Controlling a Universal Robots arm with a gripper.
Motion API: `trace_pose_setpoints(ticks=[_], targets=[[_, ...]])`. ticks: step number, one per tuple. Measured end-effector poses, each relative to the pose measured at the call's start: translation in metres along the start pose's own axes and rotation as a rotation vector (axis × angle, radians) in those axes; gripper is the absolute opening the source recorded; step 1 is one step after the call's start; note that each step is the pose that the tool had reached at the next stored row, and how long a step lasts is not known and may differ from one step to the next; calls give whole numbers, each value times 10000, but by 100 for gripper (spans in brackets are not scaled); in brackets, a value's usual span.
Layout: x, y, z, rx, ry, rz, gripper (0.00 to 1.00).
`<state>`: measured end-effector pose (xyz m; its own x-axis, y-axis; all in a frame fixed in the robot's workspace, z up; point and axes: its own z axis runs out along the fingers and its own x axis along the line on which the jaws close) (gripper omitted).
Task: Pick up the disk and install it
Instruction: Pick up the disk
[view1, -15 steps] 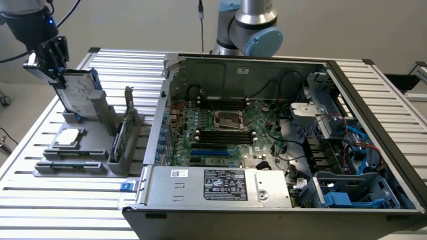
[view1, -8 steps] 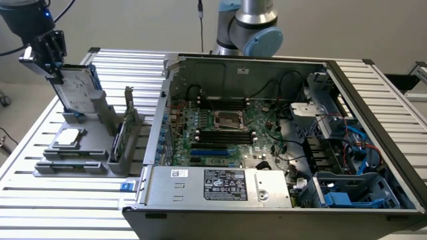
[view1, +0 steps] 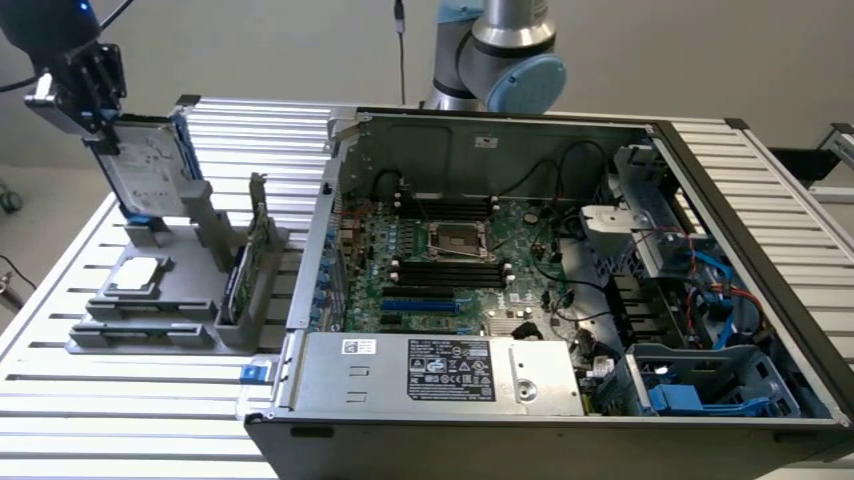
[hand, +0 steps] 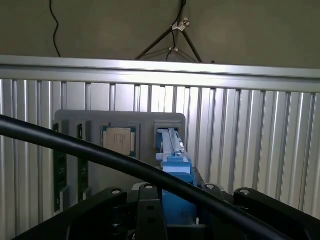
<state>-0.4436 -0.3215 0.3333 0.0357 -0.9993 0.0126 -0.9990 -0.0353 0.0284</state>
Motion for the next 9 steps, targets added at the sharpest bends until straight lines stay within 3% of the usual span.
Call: trace_pose_setpoints(ticks=[9], targets=[[3, 0, -247, 0, 0, 0, 33]])
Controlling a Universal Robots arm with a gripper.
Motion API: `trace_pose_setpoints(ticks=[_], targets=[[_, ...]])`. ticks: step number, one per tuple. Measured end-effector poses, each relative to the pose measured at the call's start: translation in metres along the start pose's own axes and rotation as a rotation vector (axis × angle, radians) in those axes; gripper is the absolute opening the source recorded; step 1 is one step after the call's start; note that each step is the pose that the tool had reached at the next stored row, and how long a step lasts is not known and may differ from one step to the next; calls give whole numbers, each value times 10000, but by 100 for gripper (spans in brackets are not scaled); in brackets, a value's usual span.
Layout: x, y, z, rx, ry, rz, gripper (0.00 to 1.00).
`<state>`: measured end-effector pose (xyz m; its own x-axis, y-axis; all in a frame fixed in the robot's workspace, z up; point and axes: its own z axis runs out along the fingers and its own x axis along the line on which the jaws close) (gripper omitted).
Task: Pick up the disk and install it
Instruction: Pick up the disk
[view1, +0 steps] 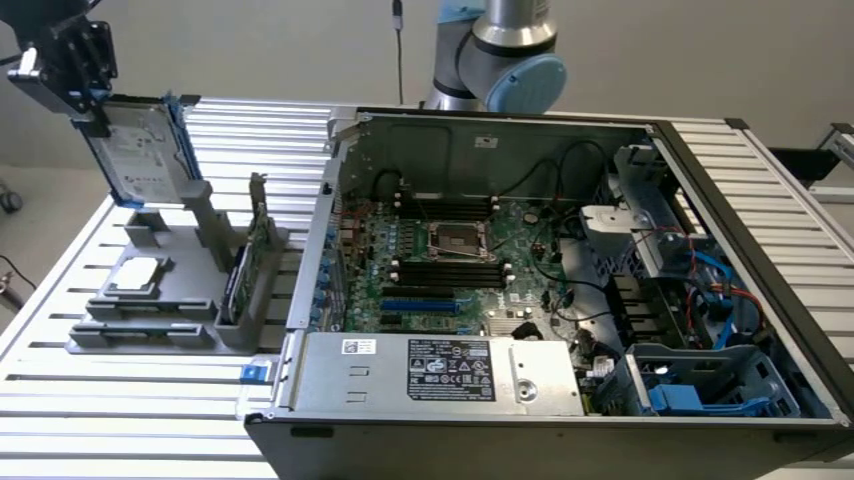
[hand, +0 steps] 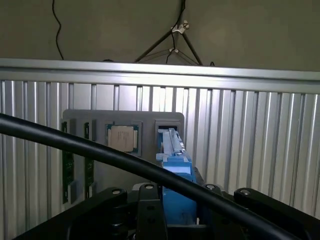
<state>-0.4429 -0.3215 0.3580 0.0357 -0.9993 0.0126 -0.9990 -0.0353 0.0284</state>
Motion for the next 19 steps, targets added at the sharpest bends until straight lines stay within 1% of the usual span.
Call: trace_pose_setpoints(ticks=[2, 4, 9, 11, 19], targets=[[2, -17, -79, -1, 1, -1, 33], [5, -54, -168, 0, 0, -1, 33], [22, -188, -400, 0, 0, -3, 33], [35, -256, -492, 1, 0, -3, 33], [113, -600, -833, -5, 0, -5, 33]])
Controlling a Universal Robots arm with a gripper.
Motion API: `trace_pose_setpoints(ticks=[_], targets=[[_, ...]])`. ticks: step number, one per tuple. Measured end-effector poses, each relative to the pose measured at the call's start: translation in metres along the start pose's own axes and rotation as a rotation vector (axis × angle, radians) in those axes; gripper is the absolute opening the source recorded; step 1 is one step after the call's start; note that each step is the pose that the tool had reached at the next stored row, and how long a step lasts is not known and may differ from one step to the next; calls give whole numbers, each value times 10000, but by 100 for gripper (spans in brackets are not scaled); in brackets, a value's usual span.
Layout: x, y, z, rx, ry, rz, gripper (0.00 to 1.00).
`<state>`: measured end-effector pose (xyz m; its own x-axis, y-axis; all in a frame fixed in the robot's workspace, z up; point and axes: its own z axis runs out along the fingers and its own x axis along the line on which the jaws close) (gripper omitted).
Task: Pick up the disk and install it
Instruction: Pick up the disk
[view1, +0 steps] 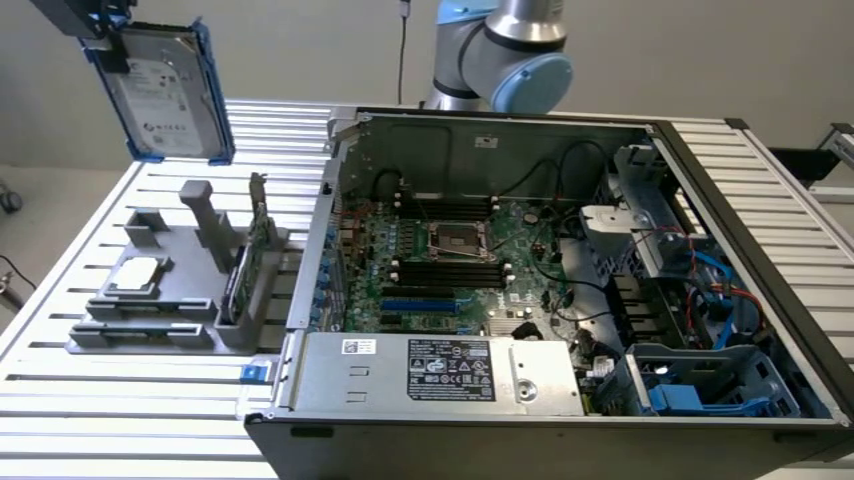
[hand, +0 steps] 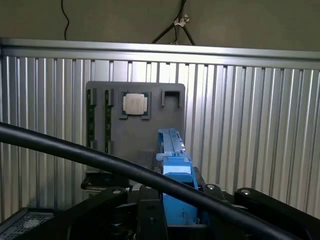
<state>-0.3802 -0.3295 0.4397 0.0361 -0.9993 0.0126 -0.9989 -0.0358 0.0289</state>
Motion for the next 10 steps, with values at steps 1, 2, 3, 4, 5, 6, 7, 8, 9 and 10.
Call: trace_pose_setpoints(ticks=[1, 2, 3, 4, 5, 6, 7, 8, 9, 10], targets=[[10, -44, -41, -3, -1, 0, 33], [20, -87, -81, -8, 0, 0, 33], [29, -132, -120, -10, -1, 0, 33], [38, -175, -157, -16, 0, 0, 33], [47, -222, -188, -21, -2, 0, 33], [54, -264, -214, -28, -1, -1, 33], [63, -312, -242, -35, -2, -1, 33], [69, -355, -266, -43, -1, 0, 33], [75, -399, -289, -51, -2, 0, 33], [80, -444, -311, -59, -2, 0, 33]])
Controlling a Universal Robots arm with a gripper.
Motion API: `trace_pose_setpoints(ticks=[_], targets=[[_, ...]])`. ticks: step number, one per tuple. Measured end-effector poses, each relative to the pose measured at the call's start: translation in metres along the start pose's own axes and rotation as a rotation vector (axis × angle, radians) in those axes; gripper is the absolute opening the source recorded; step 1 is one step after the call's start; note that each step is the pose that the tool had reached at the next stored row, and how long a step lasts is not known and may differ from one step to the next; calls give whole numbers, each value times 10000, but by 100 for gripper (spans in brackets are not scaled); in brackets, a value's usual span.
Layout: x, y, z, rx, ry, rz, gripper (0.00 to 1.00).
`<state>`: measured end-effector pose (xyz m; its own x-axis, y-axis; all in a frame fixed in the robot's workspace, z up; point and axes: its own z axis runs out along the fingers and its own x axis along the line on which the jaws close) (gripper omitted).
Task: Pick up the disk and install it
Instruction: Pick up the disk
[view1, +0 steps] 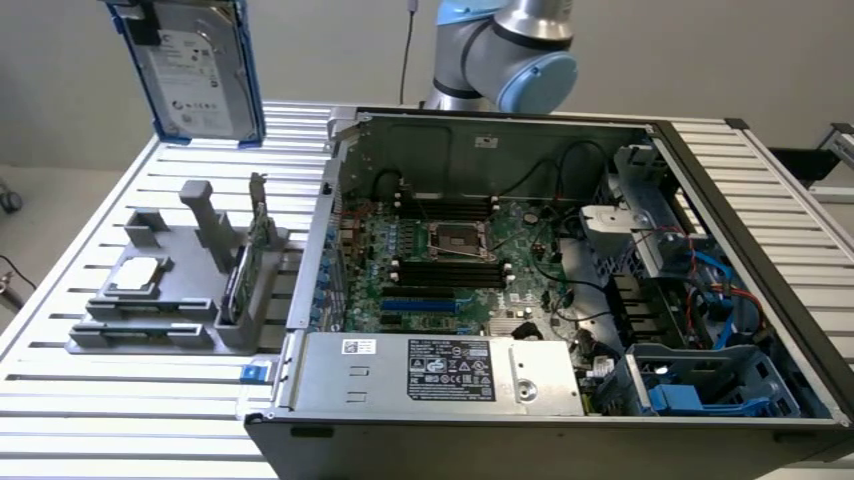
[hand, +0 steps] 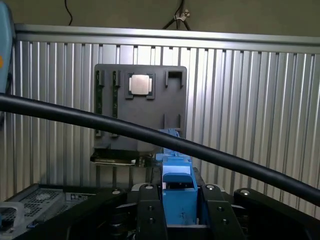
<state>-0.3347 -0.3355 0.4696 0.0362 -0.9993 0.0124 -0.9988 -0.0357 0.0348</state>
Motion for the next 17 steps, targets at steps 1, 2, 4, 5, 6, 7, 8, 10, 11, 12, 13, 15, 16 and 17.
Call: trace_pose_setpoints(ticks=[1, 2, 4, 5, 6, 7, 8, 10, 11, 12, 13, 15, 16, 17], targets=[[6, -44, -22, -8, 0, -1, 33], [12, -91, -46, -16, -1, -1, 33], [22, -178, -87, -32, -1, 0, 33], [27, -223, -105, -41, -1, -1, 33], [33, -267, -122, -50, -2, -1, 33], [39, -312, -138, -60, -2, -2, 33], [45, -356, -154, -70, -2, -2, 33], [59, -447, -182, -94, -3, -2, 33], [68, -492, -191, -106, -4, -2, 33], [78, -538, -199, -121, -4, -3, 33], [88, -582, -203, -137, -5, -2, 33], [109, -671, -209, -164, -6, -3, 33], [119, -719, -211, -175, -6, -4, 33], [128, -763, -213, -184, -7, -3, 33]])
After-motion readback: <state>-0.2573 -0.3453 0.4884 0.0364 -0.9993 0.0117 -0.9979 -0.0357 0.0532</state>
